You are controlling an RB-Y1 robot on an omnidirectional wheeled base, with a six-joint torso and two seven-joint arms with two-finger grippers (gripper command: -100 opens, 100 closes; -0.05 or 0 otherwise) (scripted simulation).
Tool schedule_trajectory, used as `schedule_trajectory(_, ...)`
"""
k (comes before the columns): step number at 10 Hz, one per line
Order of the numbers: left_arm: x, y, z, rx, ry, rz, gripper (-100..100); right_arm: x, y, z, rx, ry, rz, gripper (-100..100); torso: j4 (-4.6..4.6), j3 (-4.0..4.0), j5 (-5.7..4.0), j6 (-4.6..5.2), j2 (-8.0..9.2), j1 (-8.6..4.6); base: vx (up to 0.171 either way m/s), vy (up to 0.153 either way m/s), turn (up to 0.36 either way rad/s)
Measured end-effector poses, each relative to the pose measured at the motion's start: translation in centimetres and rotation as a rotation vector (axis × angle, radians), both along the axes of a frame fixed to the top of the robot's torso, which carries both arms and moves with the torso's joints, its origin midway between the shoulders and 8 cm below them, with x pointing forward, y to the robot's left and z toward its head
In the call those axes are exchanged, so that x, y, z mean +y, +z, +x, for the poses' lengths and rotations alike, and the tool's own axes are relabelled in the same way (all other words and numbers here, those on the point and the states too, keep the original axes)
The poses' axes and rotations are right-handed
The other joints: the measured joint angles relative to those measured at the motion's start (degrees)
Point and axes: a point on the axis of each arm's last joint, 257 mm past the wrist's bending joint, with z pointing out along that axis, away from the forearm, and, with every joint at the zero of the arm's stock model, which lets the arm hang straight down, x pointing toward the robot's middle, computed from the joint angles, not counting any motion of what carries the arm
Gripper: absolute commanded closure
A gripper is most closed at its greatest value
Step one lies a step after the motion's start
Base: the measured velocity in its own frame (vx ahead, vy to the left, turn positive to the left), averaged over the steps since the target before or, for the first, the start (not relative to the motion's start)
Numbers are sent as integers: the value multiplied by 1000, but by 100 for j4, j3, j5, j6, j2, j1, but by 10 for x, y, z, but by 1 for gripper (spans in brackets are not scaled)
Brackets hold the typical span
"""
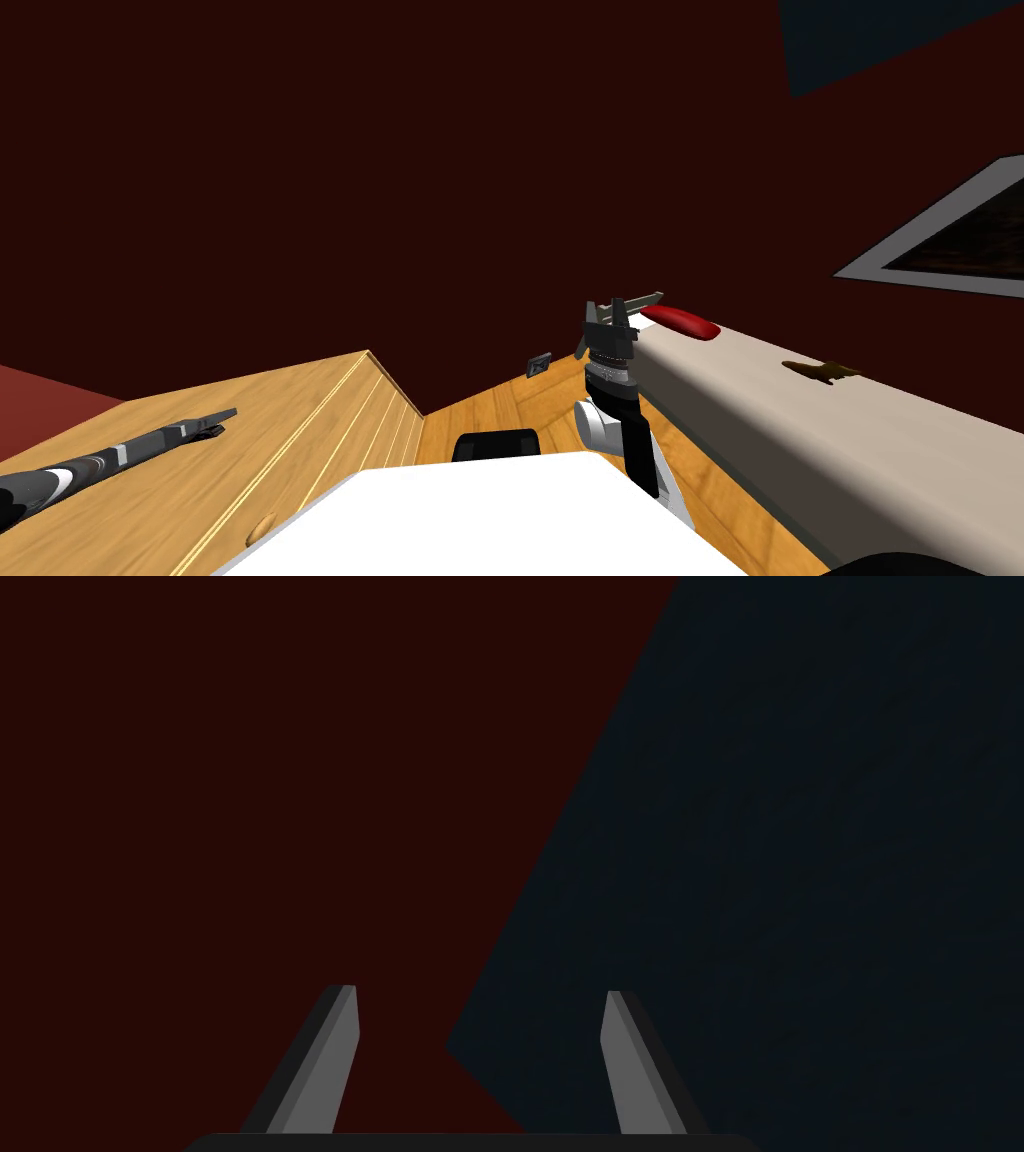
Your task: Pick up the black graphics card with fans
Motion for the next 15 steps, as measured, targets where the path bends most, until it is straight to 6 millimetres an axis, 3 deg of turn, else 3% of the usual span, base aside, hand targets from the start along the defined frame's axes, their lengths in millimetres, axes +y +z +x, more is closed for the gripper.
schedule_trajectory(1, 0, 0, 0, 0, 0, 0, -100, 0, 0, 0, 0, 0, 0, 0, 1, 3, -4, 0, 4, -13, 0, 0, 0)
schedule_trajectory(2, 0, 0, 0, 0, 0, 0, 100, 0, 0, 0, 0, 0, 0, 0, 2, 4, -5, 0, 6, -18, 0, 0, 0)
schedule_trajectory(6, 0, 0, 0, 0, 0, 0, 100, 0, 0, 0, 0, 0, 0, 0, 2, 5, -6, 0, 8, -21, 0, 0, 0)
schedule_trajectory(8, 0, 0, 0, 0, 0, 0, -100, 0, 0, 0, 0, 0, 0, 0, 2, 5, -6, 0, 8, -22, -22, 0, 40)
schedule_trajectory(15, -27, 15, 6, 222, -322, 86, -100, 0, 0, 0, 0, 0, 0, 0, -1, -3, -2, 1, -6, -4, -2, 30, 11)
